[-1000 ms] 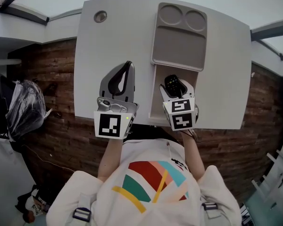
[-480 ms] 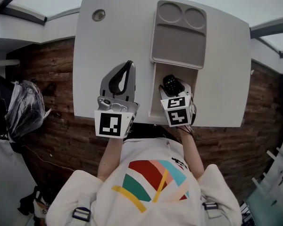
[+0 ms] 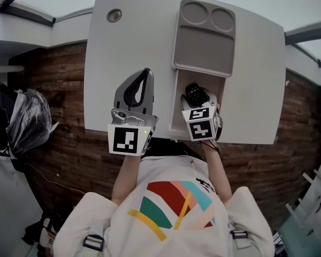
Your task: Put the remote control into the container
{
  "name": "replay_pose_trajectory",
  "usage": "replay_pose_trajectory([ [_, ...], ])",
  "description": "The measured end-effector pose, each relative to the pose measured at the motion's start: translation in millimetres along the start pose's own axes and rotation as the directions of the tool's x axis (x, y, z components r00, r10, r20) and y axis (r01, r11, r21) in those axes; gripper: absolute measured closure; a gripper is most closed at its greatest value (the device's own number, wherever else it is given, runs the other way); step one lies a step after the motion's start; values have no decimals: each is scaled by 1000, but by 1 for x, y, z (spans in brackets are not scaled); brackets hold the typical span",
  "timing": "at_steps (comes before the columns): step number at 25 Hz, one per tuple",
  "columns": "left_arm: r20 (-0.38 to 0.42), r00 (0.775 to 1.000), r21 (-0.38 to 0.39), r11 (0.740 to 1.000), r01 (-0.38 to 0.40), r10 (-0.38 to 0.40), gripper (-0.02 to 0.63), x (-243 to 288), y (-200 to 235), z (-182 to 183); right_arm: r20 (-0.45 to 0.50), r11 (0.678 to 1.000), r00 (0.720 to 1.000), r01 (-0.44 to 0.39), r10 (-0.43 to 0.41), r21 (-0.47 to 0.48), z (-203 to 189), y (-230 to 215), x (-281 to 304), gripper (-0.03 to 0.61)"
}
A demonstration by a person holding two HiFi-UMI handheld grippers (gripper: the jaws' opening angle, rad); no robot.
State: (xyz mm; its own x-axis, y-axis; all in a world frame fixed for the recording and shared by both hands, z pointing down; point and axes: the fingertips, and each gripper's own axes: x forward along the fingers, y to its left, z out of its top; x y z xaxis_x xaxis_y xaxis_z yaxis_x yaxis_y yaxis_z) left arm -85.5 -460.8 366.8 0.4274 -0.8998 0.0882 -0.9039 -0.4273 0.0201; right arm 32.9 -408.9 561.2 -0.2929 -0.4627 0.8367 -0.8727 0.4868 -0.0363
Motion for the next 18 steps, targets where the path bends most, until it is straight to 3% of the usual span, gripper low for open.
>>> replay_pose_trajectory([
  [16,4,1000,5,1000,-9,9,606,-3,-2,7,5,1000,1000,-22,22,18,3,1,3,318],
  [18,2,1000,5,1000,-13,13,606,-6,-2,9,20,999,1000,-25,24,38,4,1,1,285],
])
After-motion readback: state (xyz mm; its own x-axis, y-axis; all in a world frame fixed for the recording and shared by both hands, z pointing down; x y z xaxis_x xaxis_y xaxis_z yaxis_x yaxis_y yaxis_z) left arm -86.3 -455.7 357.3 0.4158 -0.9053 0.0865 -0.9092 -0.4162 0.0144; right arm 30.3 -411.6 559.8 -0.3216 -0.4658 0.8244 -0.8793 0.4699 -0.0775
